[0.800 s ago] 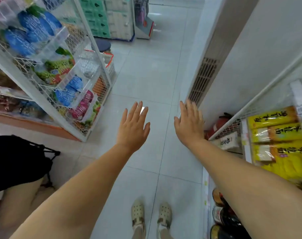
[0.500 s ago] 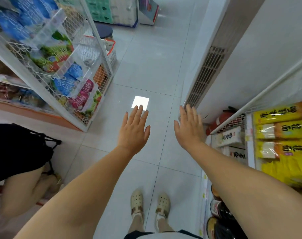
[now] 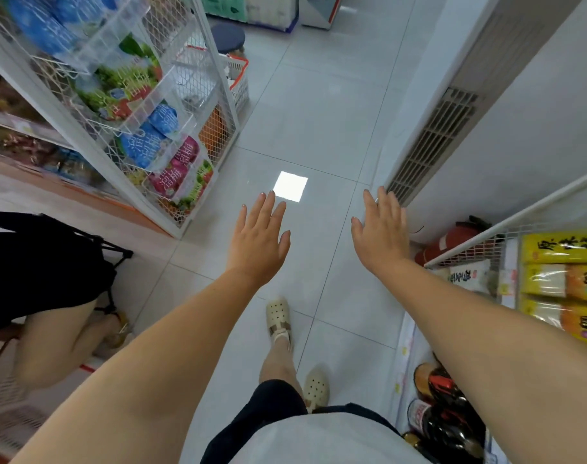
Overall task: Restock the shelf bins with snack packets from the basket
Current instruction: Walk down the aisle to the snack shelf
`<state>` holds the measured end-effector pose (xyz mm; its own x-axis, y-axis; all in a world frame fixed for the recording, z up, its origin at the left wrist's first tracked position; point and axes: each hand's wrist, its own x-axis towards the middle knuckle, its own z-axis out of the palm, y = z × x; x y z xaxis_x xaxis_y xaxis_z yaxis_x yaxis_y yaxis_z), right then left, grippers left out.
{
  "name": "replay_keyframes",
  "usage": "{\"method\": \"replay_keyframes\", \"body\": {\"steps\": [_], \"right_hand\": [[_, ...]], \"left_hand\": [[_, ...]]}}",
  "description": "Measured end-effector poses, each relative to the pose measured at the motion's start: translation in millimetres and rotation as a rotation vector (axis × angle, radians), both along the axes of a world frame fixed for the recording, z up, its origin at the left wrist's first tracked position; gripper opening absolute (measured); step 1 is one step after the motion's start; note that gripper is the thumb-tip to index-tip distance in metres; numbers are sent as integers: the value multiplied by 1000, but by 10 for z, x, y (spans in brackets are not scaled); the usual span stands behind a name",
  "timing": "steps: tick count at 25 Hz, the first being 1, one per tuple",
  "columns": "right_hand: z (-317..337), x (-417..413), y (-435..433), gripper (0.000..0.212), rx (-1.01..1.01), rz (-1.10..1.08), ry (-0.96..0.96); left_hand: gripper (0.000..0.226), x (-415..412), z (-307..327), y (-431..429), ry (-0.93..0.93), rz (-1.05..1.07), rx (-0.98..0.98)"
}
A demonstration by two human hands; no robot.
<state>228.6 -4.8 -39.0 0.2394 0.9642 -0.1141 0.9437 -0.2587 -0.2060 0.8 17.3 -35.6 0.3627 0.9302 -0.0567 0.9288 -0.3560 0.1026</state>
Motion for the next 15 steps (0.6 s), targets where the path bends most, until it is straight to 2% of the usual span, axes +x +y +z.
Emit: {"method": "replay_keyframes", "body": {"steps": [6,15], "right_hand": [[-61,37,883,59,-21,0,-20],[68,123,2736,58,-7,-63,-4]], "left_hand": [[60,-12,-144,842,-10,25,1],[60,53,-73,2737,-62,-49,-12]]}}
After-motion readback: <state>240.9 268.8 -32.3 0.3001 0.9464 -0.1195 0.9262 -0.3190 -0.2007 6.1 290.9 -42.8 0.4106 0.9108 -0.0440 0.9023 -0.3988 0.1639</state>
